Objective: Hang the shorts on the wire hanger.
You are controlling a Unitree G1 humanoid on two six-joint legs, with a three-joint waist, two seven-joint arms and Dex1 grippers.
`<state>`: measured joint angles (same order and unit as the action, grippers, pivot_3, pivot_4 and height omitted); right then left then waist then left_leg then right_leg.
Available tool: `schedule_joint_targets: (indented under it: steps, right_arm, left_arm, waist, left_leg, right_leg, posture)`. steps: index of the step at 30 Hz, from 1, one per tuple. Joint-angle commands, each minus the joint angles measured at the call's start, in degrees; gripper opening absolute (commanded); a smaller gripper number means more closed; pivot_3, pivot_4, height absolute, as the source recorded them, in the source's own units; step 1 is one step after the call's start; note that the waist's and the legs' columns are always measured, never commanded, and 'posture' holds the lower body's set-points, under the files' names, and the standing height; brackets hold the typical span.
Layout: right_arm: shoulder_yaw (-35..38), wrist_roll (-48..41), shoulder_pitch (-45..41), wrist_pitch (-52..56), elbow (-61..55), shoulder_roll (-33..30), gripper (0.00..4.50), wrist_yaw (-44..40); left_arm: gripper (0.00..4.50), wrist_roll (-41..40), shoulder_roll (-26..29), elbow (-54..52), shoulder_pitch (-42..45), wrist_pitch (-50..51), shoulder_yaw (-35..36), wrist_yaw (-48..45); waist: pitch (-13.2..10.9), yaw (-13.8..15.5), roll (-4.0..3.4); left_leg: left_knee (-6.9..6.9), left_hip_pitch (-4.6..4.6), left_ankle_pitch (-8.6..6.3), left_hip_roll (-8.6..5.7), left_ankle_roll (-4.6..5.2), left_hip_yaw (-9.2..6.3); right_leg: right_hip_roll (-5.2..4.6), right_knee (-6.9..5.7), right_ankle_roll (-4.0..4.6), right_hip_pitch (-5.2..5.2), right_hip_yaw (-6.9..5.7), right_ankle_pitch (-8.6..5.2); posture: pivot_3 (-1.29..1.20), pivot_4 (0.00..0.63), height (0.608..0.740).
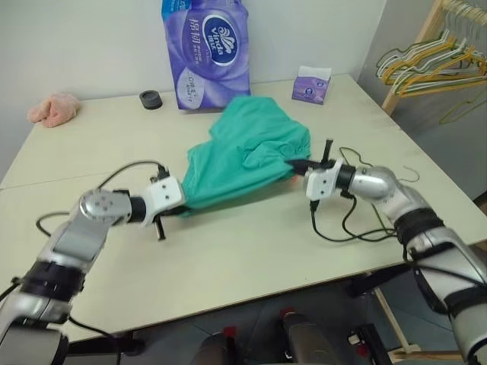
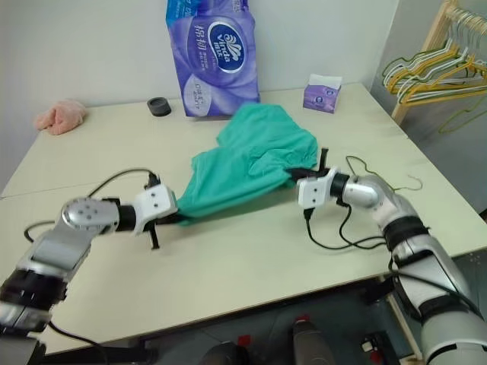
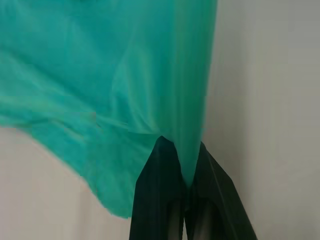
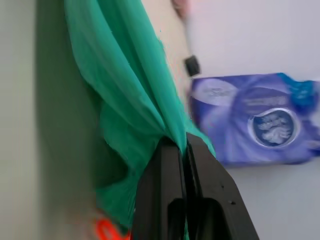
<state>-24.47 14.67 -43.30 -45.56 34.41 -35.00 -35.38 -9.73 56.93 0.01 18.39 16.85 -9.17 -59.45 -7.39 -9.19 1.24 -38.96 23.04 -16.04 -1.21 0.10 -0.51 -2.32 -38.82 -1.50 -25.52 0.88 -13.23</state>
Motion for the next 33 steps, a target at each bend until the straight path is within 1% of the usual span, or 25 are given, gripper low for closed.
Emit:
schedule_joint_targets:
  steps: [1,3,5,8,11,14,19,24,27,28,29,30,33]
  right_arm:
    - [-0.1,-10.8,7.3,9.3,-16.4,-5.9,0.04,-14.1]
    - [-0.1,-15.1,11.2,14.8,-22.6,-8.9,0.04,-20.5]
    - [0.5,-17.3,14.0,19.4,-26.7,-11.5,0.04,-24.8]
    - [1.8,-17.6,16.5,22.3,-29.6,-13.7,0.04,-27.3]
    - [3.1,-16.4,16.6,21.9,-28.4,-14.6,0.04,-27.5]
    - [3.8,-17.0,16.4,22.3,-27.7,-15.5,0.04,-29.1]
    - [4.9,-21.6,18.2,26.5,-31.8,-16.9,0.04,-33.1]
    - [3.8,-20.9,19.7,32.1,-35.4,-17.3,0.04,-35.1]
    - [4.3,-21.4,20.1,35.7,-38.1,-17.3,0.04,-36.0]
    - [4.5,-21.3,20.1,36.2,-38.6,-17.2,0.48,-36.0]
    - [4.7,-21.2,20.1,36.6,-39.0,-17.1,0.68,-36.0]
    - [4.8,-21.2,20.0,37.1,-39.6,-17.3,1.02,-36.4]
    - [6.2,-24.1,20.4,42.6,-43.6,-17.8,2.03,-37.5]
  left_arm:
    - [0.0,-5.4,6.0,-9.2,-7.3,6.2,4.2,-7.1]
    - [0.0,-7.9,8.6,-12.9,-12.3,7.8,4.7,-10.7]
    - [0.0,-9.2,10.3,-15.4,-16.4,8.5,5.2,-12.8]
    - [0.0,-10.0,11.0,-17.5,-19.8,9.0,5.5,-13.7]
    - [0.0,-10.8,10.5,-19.4,-21.8,9.3,5.5,-13.6]
    - [0.0,-11.0,9.8,-19.3,-22.1,9.0,5.6,-13.1]
    - [0.0,-13.0,10.0,-20.5,-23.6,9.2,5.7,-14.2]
    - [0.0,-13.8,11.1,-22.6,-25.0,8.9,6.1,-15.4]
    - [0.0,-15.4,11.5,-23.2,-25.3,10.5,6.5,-16.2]
    - [0.21,-15.4,11.5,-23.1,-25.1,10.8,6.5,-16.1]
    - [0.44,-15.3,11.5,-23.1,-24.9,10.9,6.5,-16.0]
    - [0.63,-15.6,11.5,-23.2,-24.6,11.2,6.4,-16.2]
    - [1.5,-16.4,11.3,-23.6,-24.2,11.7,6.6,-16.6]
  waist:
    - [0.0,0.8,-0.01]
    - [0.0,1.3,-0.05]
    - [0.0,1.6,-0.06]
    - [0.0,2.5,-0.05]
    - [0.0,3.3,-0.05]
    - [0.0,4.2,-0.04]
    - [0.0,4.4,-0.04]
    - [0.0,4.4,-0.03]
    - [0.0,4.4,-0.02]
    - [0.0,4.4,-0.02]
    - [0.0,4.5,-0.03]
    - [0.0,4.5,-0.03]
    - [0.0,4.5,-0.02]
  left_leg:
    - [0.0,-0.25,-0.12,-0.02,0.21,-0.02]
    - [0.02,-0.77,-0.23,-0.03,0.39,0.0]
    - [0.07,-1.49,-0.33,-0.03,0.54,-0.02]
    - [0.07,-1.72,-0.36,-0.03,0.56,-0.02]
    - [0.14,-2.07,-0.41,-0.01,0.56,-0.02]
    - [0.12,-2.11,-0.41,-0.02,0.56,0.07]
    - [0.12,-2.12,-0.41,-0.02,0.56,0.11]
    - [0.13,-2.12,-0.43,0.0,0.58,0.1]
    - [0.13,-2.12,-0.45,0.0,0.61,0.13]
    - [0.12,-2.12,-0.45,0.01,0.61,0.12]
    - [0.12,-2.12,-0.45,0.01,0.61,0.11]
    - [0.13,-2.12,-0.45,0.0,0.61,0.12]
    - [0.12,-2.12,-0.45,0.0,0.62,0.14]
  right_leg:
    - [-0.01,0.19,0.0,0.25,0.0,-0.01]
    - [0.02,0.25,0.01,0.78,0.0,-0.04]
    - [0.04,0.37,0.06,1.48,-0.06,-0.11]
    - [0.07,0.47,0.08,1.75,-0.08,-0.13]
    - [0.1,0.76,0.08,2.19,-0.11,-0.13]
    - [0.1,0.8,0.08,2.23,-0.06,-0.13]
    - [0.09,0.81,0.09,2.23,-0.03,-0.13]
    - [0.1,0.81,0.09,2.23,-0.05,-0.14]
    - [0.1,0.82,0.09,2.23,-0.03,-0.14]
    - [0.1,0.82,0.09,2.23,-0.05,-0.14]
    - [0.11,0.82,0.08,2.23,-0.06,-0.15]
    - [0.12,0.83,0.08,2.23,-0.06,-0.15]
    - [0.13,0.85,0.06,2.23,-0.05,-0.17]
  posture:
    - [-0.12,0.083,0.74]
    - [-0.12,0.082,0.74]
    - [-0.12,0.082,0.74]
    - [-0.13,0.083,0.74]
    - [-0.13,0.081,0.74]
    - [-0.13,0.08,0.74]
    - [-0.13,0.082,0.74]
    - [-0.13,0.084,0.74]
    - [-0.13,0.084,0.74]
    - [-0.13,0.084,0.74]
    - [-0.13,0.084,0.74]
    - [-0.13,0.084,0.74]
    - [-0.14,0.086,0.74]
